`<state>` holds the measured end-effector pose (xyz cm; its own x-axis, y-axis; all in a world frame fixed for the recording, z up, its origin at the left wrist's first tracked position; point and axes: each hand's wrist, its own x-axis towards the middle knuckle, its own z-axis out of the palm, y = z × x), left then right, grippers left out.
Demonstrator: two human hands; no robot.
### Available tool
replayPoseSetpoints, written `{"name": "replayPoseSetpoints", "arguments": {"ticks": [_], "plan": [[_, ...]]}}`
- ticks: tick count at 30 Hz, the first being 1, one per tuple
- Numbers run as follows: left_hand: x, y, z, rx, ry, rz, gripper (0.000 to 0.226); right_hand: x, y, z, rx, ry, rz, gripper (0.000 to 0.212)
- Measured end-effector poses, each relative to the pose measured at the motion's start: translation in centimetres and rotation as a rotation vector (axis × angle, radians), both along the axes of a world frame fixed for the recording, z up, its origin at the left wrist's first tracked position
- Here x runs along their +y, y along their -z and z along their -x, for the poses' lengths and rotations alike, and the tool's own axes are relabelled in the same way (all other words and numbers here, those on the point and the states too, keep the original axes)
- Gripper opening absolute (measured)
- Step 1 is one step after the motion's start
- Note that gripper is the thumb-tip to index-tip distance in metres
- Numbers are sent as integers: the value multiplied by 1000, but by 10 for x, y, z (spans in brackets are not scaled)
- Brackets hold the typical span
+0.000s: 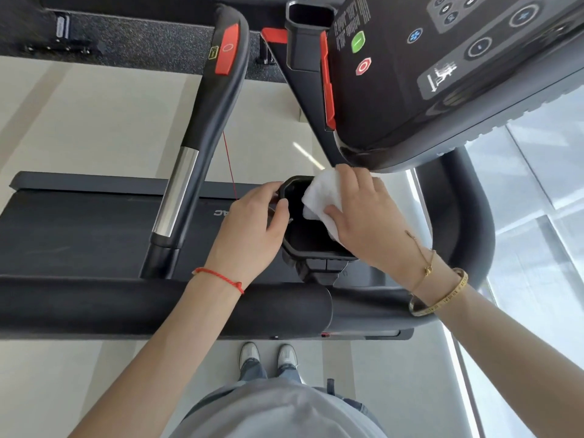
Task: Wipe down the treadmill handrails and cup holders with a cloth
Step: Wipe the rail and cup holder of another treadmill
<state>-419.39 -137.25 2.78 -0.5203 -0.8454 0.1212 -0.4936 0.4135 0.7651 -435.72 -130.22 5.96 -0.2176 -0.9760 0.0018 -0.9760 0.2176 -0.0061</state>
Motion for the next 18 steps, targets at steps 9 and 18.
{"name": "replayPoseSetpoints", "arguments": {"ticks": [9, 18], "plan": [[0, 1, 2, -11, -7, 31, 29, 20, 2, 11, -556, 328, 40, 55], [-1, 0, 2, -14, -9, 35, 29, 44, 12, 6, -640, 383, 90, 50]]}}
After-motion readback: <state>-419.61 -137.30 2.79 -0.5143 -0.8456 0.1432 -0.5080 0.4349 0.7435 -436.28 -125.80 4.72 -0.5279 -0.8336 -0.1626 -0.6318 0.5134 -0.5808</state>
